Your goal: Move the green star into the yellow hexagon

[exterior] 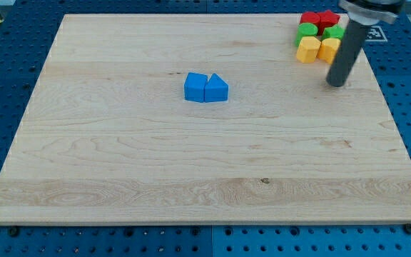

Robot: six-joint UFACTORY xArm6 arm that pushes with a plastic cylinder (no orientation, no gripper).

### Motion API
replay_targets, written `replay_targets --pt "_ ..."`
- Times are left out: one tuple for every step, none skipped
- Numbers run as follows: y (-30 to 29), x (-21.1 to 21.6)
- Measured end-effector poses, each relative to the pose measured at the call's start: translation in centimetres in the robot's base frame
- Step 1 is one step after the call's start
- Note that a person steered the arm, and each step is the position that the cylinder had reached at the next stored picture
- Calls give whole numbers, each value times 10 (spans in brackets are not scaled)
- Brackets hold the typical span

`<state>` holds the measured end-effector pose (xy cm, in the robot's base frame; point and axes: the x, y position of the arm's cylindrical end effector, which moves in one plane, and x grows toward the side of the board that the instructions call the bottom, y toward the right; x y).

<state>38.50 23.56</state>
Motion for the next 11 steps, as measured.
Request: replay_targets --pt "31 0" --pt "49 -6" --pt "71 -27" --pt "78 -47" --pt "78 -73" --pt "78 -101" --pt "78 -113" --pt "69 -114" --pt "61 -115" --pt "51 -115" --pt "45 -115"
